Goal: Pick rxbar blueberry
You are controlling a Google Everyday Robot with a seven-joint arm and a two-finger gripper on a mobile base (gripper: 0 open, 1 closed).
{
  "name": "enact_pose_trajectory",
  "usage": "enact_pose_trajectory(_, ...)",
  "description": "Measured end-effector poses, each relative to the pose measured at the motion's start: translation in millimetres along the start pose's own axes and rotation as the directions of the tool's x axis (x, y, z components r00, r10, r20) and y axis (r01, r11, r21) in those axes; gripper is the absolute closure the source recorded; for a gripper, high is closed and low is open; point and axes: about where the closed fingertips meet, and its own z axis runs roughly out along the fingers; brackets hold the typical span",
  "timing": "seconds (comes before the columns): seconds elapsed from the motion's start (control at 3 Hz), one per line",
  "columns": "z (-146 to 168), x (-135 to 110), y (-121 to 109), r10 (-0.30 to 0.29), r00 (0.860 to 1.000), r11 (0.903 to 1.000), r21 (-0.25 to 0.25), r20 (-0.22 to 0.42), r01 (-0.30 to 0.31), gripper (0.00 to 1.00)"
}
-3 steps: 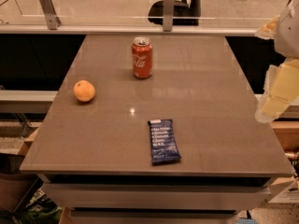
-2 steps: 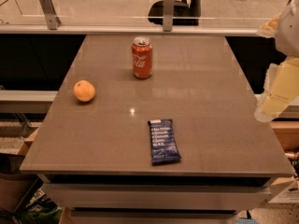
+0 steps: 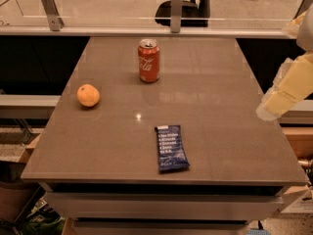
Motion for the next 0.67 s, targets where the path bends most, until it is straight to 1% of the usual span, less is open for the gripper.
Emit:
enact_pose_trajectory(0.33,-0.2,-1.8,-2.6,0.123,0.989,0.9922,0.01,0.086,-0.124,0.0)
enact_pose_trajectory(0.67,5.2,-1.2,-10.3,0.226,0.956,0.9723,0.017,0.186,-0.233,0.0)
